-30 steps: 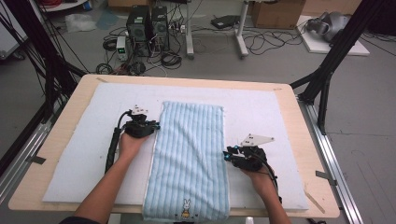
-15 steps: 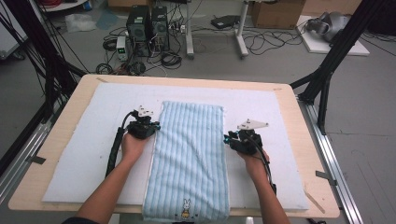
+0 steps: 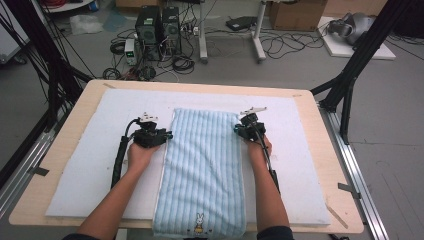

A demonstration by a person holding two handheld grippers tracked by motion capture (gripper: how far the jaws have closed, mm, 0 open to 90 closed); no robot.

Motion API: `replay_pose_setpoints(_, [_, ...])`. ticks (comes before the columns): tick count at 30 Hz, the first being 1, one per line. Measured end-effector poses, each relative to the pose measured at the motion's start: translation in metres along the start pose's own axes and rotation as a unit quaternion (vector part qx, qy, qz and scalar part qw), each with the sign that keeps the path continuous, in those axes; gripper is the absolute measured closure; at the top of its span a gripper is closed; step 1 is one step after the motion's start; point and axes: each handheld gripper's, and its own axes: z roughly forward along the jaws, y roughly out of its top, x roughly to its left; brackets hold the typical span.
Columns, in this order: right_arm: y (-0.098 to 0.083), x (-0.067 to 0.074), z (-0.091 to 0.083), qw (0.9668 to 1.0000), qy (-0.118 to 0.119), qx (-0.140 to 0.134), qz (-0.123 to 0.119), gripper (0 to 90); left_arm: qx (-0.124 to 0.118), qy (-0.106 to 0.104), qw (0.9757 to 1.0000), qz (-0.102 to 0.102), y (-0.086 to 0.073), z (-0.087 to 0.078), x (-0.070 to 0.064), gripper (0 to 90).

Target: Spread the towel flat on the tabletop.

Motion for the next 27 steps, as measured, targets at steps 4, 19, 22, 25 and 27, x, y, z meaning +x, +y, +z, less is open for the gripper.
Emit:
replay_pose_setpoints(4, [0.009, -0.004, 0.008, 0.9991, -0.039, 0.007, -0.016, 86.3, 0.004, 0.004, 1.0000, -0.003, 0.000, 0.002, -0.002, 67.0])
replay_pose_setpoints(19, [-0.007, -0.012, -0.032, 0.9986, -0.013, -0.052, 0.005, 67.8, -0.006, 0.006, 0.9991, -0.040, 0.022, 0.031, 0.012, 71.8])
replay_pose_setpoints(22, [-0.013, -0.014, -0.041, 0.9985, -0.007, -0.053, 0.003, 67.0, 0.004, 0.015, 0.9997, -0.017, 0.023, 0.036, 0.006, 77.9])
replay_pose_setpoints(25, [-0.018, -0.018, -0.044, 0.9987, -0.007, -0.050, 0.008, 66.6, 0.008, 0.024, 0.9997, 0.006, 0.024, 0.037, 0.002, 87.0])
replay_pose_setpoints(27, [-0.020, -0.019, -0.044, 0.9988, -0.005, -0.048, 0.011, 67.2, 0.009, 0.036, 0.9993, 0.005, 0.025, 0.037, 0.004, 87.5])
